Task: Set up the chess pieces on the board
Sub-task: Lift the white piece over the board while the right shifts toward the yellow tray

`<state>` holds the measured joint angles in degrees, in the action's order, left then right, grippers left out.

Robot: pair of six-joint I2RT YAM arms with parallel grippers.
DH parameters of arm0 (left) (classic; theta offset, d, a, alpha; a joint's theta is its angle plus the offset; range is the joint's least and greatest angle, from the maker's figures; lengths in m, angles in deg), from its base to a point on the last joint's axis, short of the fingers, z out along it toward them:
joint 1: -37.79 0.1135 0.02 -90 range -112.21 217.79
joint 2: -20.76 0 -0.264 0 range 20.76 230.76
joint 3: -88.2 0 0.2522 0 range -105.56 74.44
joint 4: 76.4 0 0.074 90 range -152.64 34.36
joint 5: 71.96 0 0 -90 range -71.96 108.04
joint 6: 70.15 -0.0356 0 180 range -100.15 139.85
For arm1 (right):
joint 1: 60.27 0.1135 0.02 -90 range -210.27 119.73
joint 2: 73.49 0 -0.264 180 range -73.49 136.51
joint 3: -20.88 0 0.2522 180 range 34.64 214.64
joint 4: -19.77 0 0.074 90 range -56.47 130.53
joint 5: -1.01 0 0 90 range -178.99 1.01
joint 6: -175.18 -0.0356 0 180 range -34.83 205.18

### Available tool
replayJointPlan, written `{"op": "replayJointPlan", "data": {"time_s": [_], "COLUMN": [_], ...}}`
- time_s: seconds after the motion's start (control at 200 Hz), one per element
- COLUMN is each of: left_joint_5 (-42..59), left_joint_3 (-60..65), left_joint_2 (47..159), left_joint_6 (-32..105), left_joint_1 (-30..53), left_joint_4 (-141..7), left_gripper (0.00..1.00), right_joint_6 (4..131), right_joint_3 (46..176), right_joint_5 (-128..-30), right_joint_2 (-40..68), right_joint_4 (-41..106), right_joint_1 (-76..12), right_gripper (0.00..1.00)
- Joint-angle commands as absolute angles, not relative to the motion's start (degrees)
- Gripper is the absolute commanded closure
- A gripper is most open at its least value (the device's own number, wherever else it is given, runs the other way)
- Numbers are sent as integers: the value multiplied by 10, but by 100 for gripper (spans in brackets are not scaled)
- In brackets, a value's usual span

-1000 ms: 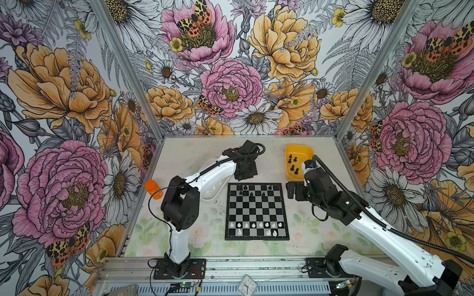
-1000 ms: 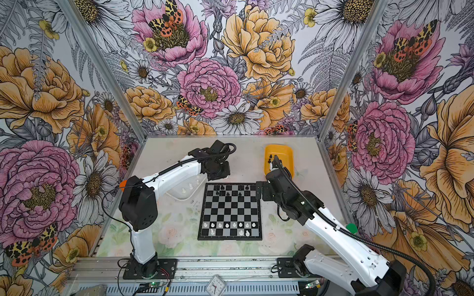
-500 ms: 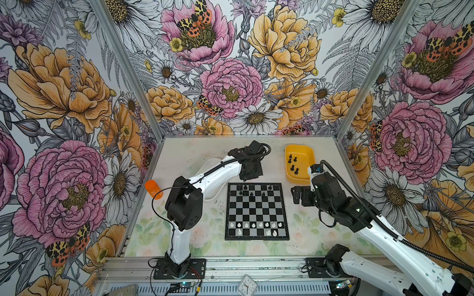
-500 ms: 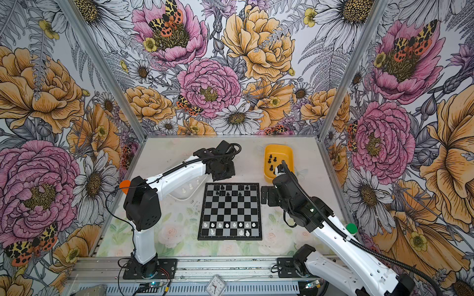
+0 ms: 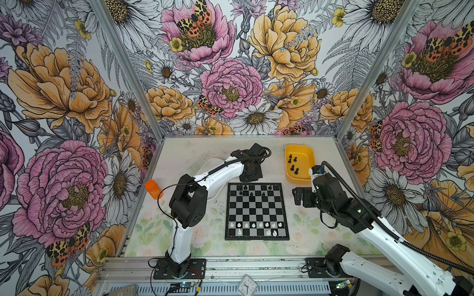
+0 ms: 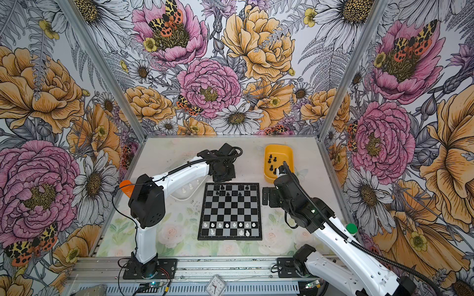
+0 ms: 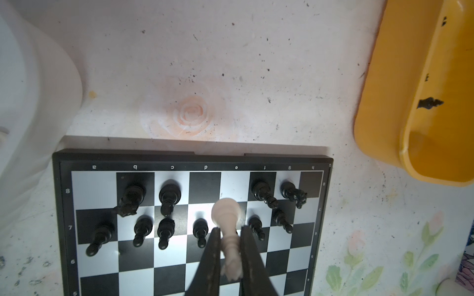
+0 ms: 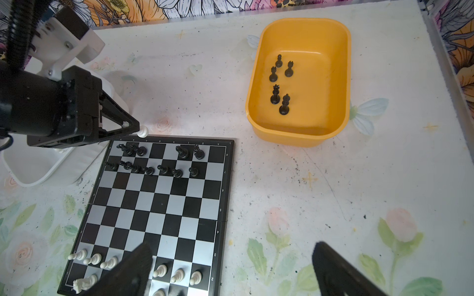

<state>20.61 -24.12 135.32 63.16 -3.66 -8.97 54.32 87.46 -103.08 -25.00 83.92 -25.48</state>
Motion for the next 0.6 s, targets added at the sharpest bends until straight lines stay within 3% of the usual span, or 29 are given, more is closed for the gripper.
{"op": "replayJointPlan", "data": {"time_s": [0.0,0.595], "left_joint_5": [221,220], "left_joint_3": [-231,-214], "left_joint_2": [1361,1387], "left_joint_6": [619,603], "left_joint_1": [-37,-34], "left_joint_4": [-87,-87], "left_gripper": [92,92], "right_joint_6": [541,538], "right_joint_3": [875,883], "right_joint_5": [-1028,-1026], "right_joint_2": [-251,-238], "right_joint_4": [841,840], "right_joint_1": [-261,-261], "right_gripper": [0,0]}}
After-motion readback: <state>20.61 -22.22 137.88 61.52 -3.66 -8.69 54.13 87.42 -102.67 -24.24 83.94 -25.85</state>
